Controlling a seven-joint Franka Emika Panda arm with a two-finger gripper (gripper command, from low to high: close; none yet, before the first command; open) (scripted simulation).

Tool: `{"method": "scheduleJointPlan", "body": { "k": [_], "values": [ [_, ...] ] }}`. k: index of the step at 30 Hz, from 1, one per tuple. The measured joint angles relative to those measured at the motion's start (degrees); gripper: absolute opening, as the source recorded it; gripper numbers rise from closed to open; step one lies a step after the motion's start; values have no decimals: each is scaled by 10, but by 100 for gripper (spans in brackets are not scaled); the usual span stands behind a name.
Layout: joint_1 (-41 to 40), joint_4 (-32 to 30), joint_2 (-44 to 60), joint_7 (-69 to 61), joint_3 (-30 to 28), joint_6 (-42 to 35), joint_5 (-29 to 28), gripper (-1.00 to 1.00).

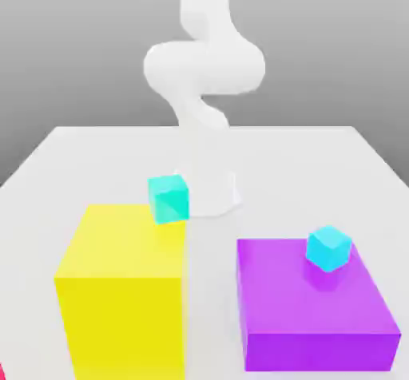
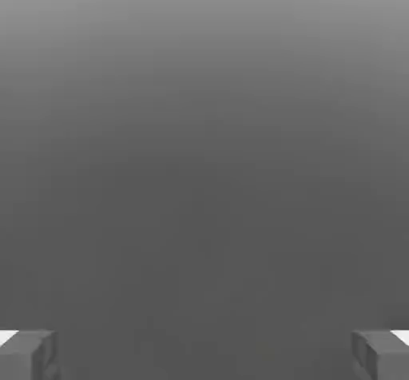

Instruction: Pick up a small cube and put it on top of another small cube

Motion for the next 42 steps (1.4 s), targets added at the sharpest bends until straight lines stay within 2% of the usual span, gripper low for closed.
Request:
{"method": "scheduleJointPlan", "body": {
  "k": [11, 18, 21, 26, 27, 34, 41, 42],
  "values": [
    [-192, -166, 224, 283, -18, 161, -20, 0],
    [-297, -280, 386, 463, -69, 276, -9, 0],
    [-301, -287, 450, 465, -67, 326, 24, 0],
    [-342, -271, 554, 440, -20, 410, 63, 0],
    [-347, -269, 566, 439, -14, 421, 64, -100],
    [-349, -269, 565, 441, -13, 421, 62, -100],
    [-336, -293, 433, 480, -40, 313, 10, -100],
    [-339, -286, 420, 473, -37, 302, 17, -100]
  ]
}}
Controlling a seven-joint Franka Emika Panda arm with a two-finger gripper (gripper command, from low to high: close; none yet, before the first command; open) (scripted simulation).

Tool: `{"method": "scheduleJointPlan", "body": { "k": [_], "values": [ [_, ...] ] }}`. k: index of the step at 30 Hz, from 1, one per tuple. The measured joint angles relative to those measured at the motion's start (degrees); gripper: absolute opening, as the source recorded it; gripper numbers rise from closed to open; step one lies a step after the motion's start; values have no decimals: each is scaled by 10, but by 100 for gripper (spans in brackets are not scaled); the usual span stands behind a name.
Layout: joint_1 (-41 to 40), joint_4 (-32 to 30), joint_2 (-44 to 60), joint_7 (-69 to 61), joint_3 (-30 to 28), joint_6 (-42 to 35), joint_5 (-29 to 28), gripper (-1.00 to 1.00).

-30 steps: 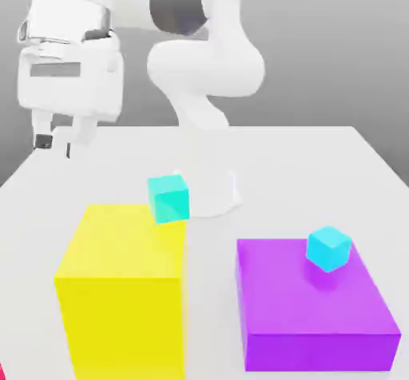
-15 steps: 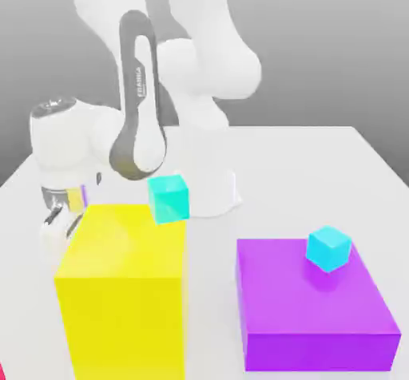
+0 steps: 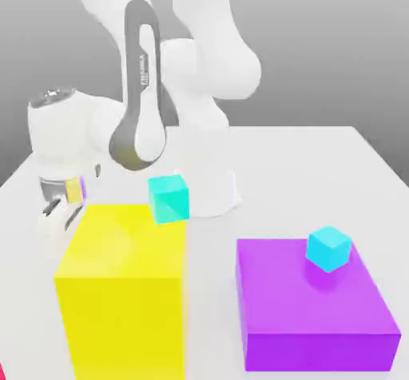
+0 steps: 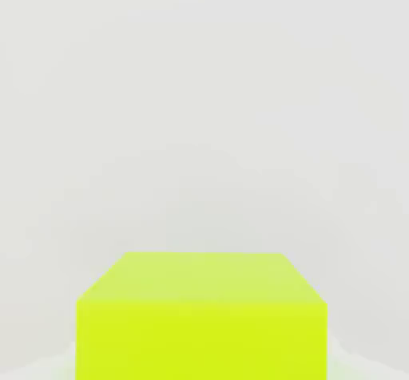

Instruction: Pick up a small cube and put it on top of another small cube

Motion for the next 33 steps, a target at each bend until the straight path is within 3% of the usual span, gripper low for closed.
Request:
{"method": "scheduleJointPlan", "body": {
  "k": [9, 11, 21, 26, 32, 33],
  "values": [
    [122, 149, -71, -148, 29, -68, 194, -100],
    [154, 156, -90, -146, 56, -92, 208, -100],
    [308, 124, -182, -69, 222, -211, 201, -100],
    [390, 94, -226, -1, 336, -286, 176, -100],
    [375, 57, -133, 55, 394, -183, 121, -100],
    [373, 54, -122, 59, 397, -170, 116, 100]
  ]
}}
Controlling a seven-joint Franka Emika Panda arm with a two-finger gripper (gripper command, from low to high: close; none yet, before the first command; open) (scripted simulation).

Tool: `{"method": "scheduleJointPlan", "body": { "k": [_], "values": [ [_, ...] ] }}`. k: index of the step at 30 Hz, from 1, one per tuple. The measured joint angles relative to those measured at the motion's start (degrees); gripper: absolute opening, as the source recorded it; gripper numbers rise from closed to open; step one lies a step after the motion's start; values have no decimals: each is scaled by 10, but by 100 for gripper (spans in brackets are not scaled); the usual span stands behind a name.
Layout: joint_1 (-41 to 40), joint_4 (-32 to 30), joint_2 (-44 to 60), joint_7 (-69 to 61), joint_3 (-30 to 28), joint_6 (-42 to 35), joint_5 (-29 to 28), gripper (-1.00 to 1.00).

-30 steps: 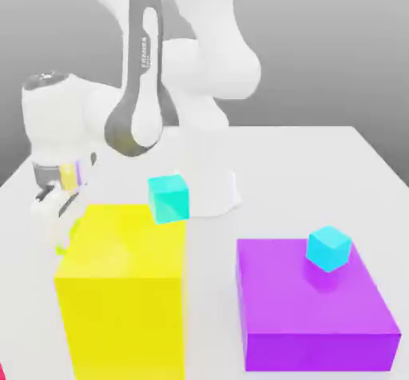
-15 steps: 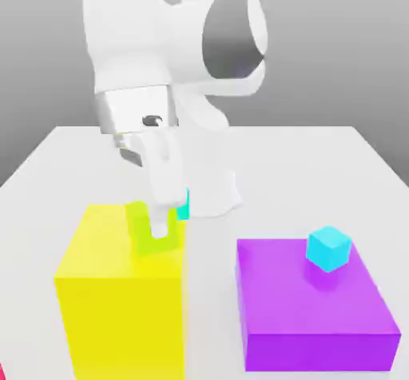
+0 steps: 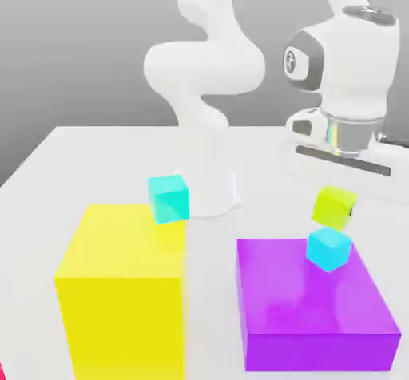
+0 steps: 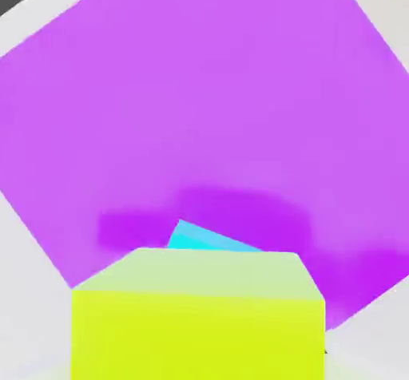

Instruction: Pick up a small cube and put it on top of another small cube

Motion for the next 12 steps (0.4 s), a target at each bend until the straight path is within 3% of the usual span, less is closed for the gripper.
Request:
{"method": "scheduleJointPlan", "body": {
  "k": [7, 12],
  "values": [
    [0, 0, -1, 0, 0, -2, 0, 100],
    [24, 22, -86, -25, -30, -105, 30, 100]
  ]
}}
